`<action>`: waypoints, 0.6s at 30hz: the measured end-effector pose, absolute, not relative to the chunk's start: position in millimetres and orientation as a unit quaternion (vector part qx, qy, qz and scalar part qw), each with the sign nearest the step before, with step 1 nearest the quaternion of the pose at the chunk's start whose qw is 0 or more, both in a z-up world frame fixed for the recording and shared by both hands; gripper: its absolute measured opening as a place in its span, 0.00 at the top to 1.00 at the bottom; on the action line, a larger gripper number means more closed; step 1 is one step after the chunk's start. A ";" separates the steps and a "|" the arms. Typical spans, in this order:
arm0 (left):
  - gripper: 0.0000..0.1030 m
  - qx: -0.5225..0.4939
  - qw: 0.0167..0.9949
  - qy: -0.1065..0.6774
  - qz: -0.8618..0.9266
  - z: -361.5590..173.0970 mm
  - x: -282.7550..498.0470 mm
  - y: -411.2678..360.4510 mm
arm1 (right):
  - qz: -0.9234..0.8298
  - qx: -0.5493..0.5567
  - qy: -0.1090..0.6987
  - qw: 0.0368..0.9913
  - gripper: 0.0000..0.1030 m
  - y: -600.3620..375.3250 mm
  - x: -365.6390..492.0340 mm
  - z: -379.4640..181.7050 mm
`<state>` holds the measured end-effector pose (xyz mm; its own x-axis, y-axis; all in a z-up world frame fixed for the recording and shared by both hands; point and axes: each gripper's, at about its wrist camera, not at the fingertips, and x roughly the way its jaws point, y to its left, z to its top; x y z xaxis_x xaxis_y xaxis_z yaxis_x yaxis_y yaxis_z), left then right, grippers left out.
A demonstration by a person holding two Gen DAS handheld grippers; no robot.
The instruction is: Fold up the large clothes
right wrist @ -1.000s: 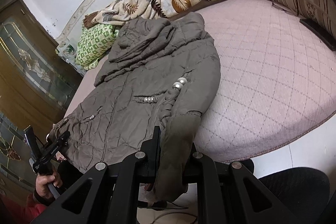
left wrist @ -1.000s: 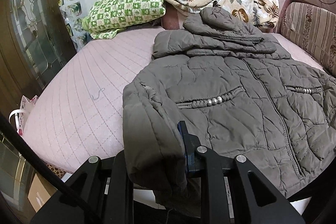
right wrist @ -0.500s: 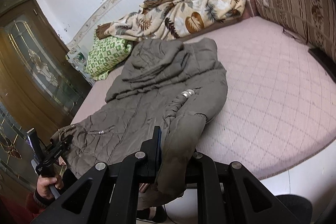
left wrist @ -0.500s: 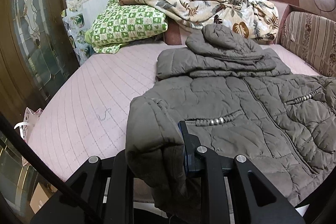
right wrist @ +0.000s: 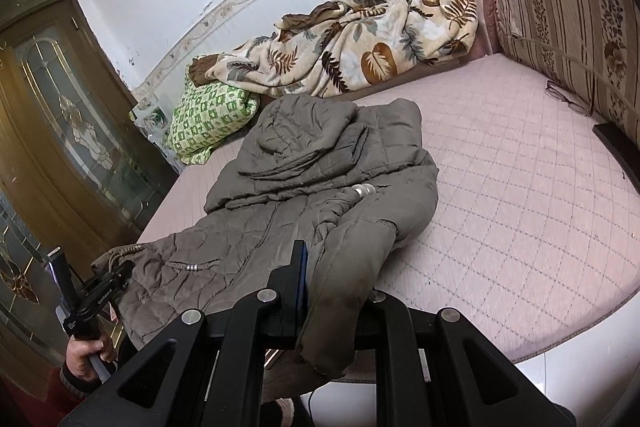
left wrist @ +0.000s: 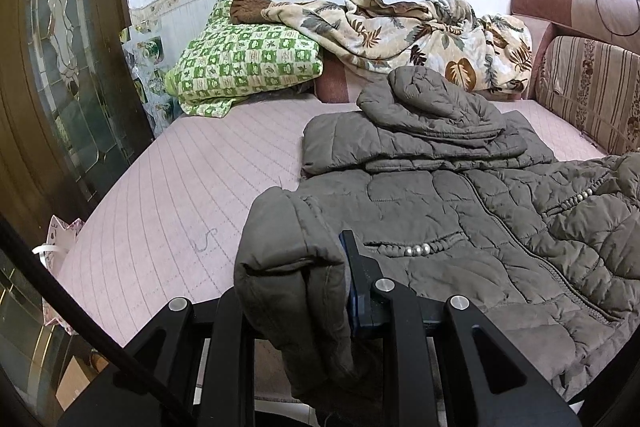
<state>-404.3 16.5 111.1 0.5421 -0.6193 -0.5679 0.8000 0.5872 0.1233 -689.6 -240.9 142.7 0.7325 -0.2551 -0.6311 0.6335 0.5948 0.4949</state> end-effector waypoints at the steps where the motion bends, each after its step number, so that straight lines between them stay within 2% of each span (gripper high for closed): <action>1: 0.80 0.187 0.858 0.239 -0.413 112.4 -403.7 16.1 | -0.260 0.366 0.257 0.856 0.87 -241.8 -688.9 143.4; 18: 0.80 0.179 0.866 0.218 -0.413 136.9 -392.9 5.6 | -0.264 0.352 0.244 0.864 0.87 -261.0 -674.4 164.2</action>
